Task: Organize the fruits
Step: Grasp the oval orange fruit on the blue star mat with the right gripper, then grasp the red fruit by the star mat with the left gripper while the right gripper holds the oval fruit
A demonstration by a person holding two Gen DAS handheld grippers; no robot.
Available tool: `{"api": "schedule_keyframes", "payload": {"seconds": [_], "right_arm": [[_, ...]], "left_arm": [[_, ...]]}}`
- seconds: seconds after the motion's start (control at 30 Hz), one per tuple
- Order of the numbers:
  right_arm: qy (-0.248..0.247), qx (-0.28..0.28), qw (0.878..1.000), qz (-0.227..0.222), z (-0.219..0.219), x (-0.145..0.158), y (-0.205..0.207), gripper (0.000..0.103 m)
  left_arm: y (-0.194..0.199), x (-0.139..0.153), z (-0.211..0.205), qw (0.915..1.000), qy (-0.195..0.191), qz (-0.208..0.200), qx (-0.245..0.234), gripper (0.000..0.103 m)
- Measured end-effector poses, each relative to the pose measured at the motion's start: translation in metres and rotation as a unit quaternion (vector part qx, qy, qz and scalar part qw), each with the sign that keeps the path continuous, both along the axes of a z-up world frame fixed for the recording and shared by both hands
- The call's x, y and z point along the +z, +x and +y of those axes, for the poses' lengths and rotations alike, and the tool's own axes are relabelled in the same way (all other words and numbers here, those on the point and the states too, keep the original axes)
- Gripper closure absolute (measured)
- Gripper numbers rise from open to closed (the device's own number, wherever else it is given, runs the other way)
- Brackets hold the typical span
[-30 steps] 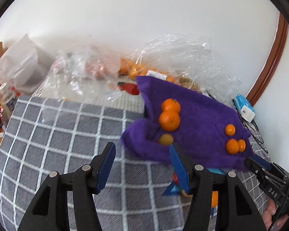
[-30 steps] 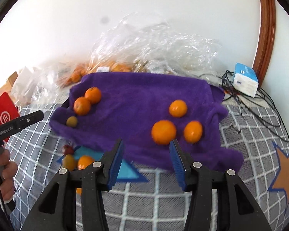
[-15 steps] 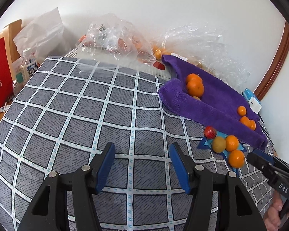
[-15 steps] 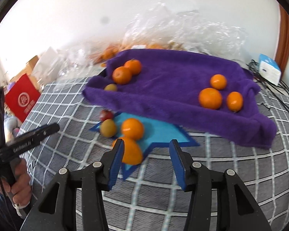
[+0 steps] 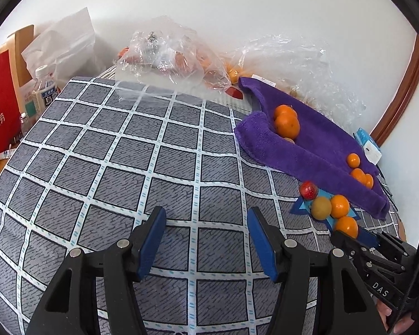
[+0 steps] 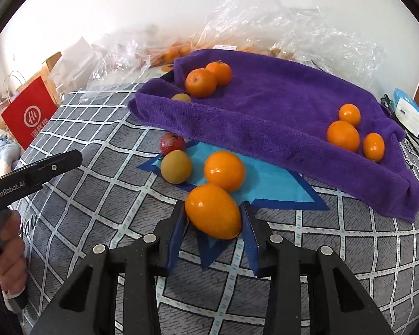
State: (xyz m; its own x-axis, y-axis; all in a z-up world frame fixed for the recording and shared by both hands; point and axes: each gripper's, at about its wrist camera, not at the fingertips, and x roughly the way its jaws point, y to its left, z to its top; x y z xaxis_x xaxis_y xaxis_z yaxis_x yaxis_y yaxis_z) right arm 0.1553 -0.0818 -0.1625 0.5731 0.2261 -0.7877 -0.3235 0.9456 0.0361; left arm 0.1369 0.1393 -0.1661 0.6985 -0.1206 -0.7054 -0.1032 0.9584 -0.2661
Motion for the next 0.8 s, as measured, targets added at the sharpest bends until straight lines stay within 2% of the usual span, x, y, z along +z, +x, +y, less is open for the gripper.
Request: {"api": "schedule_keyframes", "payload": {"seconds": [0.23, 0.37, 0.57, 0.8], "right_arm": [[-0.017, -0.021, 0.999, -0.035, -0.02, 0.016, -0.021, 0.065], [-0.024, -0.07, 0.996, -0.049, -0.055, 0.021, -0.025, 0.065], [-0.017, -0.146, 0.989, -0.021, -0.107, 0.015, -0.017, 0.065], [-0.014, -0.158, 0.987, -0.008, -0.125, 0.001, -0.02, 0.065]], "left_arm": [[0.001, -0.001, -0.002, 1.0, 0.006, 0.0, -0.002, 0.045], [0.002, -0.001, -0.005, 0.9998, 0.015, 0.003, -0.008, 0.045], [0.001, -0.002, -0.009, 0.9997, 0.022, 0.0, -0.011, 0.045], [-0.001, -0.001, -0.008, 0.9998, 0.015, -0.005, -0.01, 0.045]]}}
